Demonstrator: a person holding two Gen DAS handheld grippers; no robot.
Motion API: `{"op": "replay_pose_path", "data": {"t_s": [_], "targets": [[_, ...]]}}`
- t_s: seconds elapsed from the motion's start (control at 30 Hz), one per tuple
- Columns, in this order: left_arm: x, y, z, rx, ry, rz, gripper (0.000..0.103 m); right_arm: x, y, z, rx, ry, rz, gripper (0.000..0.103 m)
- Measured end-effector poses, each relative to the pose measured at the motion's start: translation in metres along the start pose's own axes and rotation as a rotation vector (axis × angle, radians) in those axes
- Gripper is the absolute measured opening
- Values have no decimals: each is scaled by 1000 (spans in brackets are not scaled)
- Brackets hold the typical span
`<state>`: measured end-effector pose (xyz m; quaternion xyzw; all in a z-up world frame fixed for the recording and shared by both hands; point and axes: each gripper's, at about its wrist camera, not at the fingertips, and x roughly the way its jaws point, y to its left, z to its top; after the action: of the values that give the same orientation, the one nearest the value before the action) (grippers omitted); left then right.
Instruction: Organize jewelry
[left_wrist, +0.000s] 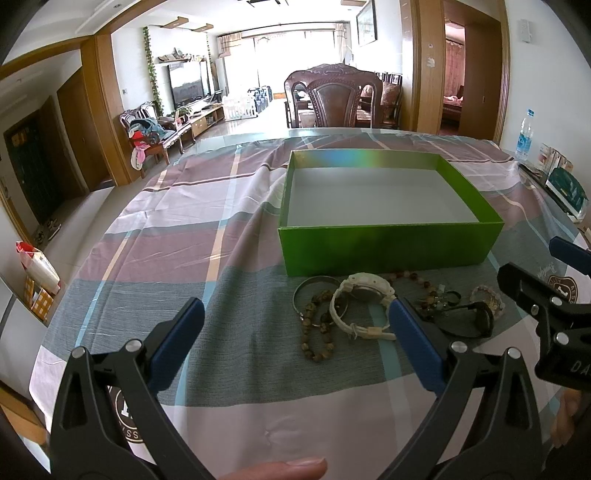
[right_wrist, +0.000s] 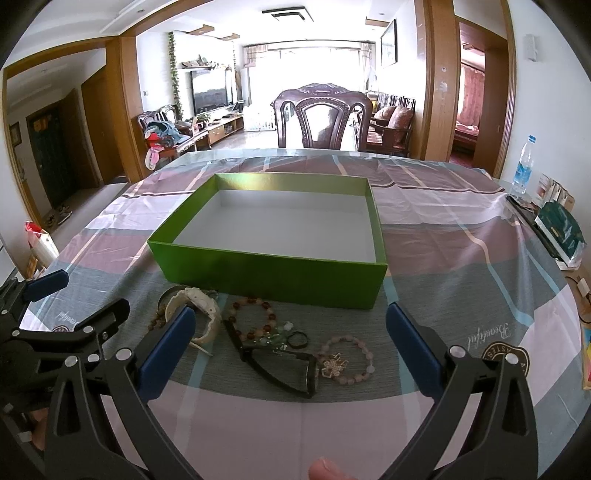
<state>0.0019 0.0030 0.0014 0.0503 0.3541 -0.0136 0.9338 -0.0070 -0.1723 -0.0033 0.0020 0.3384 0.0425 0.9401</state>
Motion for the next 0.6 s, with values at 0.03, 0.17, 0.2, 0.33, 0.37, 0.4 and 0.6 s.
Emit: {"op": "replay_pose_path", "data": {"t_s": [0.03,0.17,0.2,0.33,0.37,0.4,0.6], "targets": [[0,0,0,-1,0,0,99,0,0,0,0,0,0,100],[0,0,0,-1,1,0,99,0,1,0,1,1,1,100],[0,0,0,-1,1,1,99,0,1,0,0,1,1,100],[0,0,0,-1,1,0,99,0,1,0,1,1,0,100],[0,0,0,-1,1,1,99,0,1,0,1,1,0,100],[0,0,0,-1,1,0,99,-1,1,-1,2,2,1,100],[0,0,0,-1,1,0,99,0,1,-1,2,3,1,100]]}}
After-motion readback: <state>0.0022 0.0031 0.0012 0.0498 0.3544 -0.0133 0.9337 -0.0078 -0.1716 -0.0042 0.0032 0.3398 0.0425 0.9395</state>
